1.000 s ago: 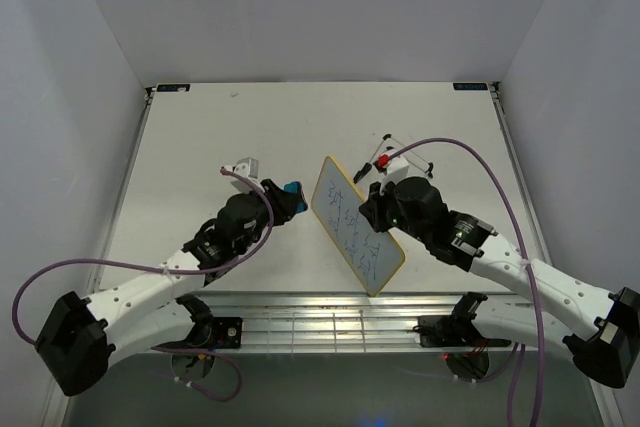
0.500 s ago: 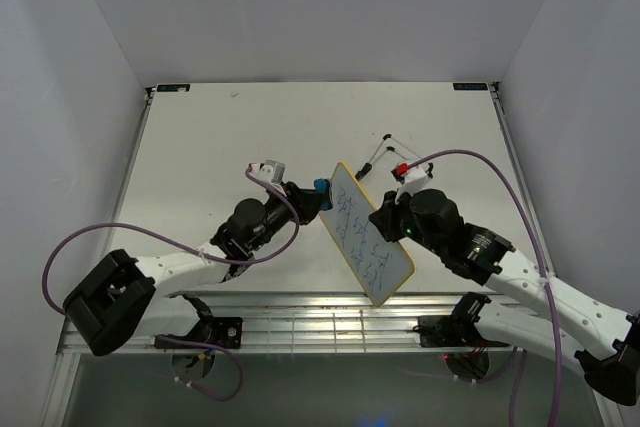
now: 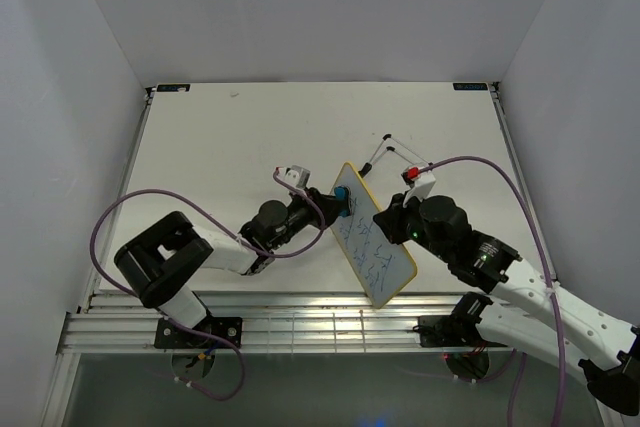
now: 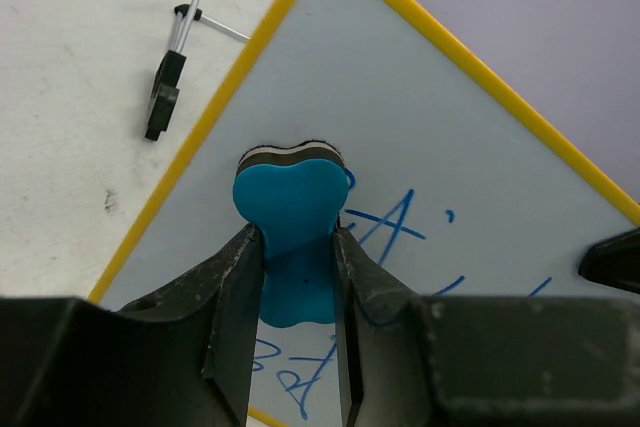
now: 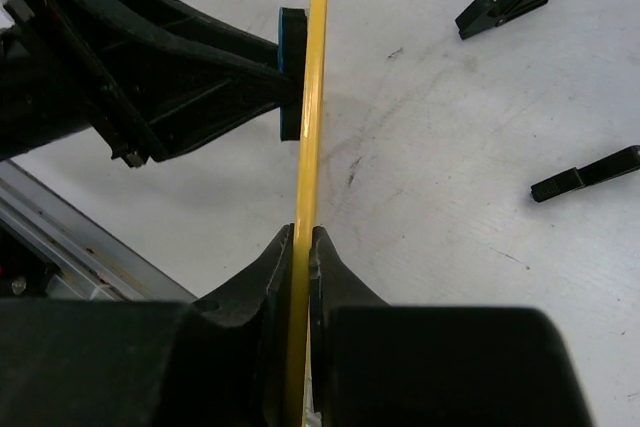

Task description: Erase the whiteboard

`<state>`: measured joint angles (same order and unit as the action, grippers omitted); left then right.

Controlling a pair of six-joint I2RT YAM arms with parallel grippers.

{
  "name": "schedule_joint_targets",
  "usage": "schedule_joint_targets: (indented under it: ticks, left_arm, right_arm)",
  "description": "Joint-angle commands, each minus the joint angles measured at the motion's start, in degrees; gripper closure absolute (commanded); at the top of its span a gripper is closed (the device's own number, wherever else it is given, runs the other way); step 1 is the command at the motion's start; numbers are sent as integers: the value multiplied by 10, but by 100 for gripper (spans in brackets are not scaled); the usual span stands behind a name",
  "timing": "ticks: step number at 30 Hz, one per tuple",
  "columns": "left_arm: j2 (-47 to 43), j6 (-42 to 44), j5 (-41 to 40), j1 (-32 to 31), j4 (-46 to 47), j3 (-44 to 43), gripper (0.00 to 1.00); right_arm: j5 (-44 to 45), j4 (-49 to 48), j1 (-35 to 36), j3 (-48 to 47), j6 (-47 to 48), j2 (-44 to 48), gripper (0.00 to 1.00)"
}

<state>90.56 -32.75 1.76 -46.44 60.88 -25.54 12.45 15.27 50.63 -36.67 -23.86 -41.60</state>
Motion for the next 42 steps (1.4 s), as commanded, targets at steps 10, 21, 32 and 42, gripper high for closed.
schedule_joint_targets:
  ticks: [10, 21, 32, 42]
  left_arm:
    - [-7, 29, -49, -127, 43, -41, 100]
    - [9, 31, -60, -66, 33, -29, 100]
    - [94, 26, -26, 12, 72, -19, 100]
    - [147, -11, 10, 9, 167, 0, 100]
  right_arm:
    - [-50, -93, 5, -31, 7, -28, 92]
    - [-112, -84, 5, -10, -22, -6, 92]
    - [-150, -75, 5, -15, -38, 2, 92]
    - [-155, -75, 5, -24, -54, -3, 92]
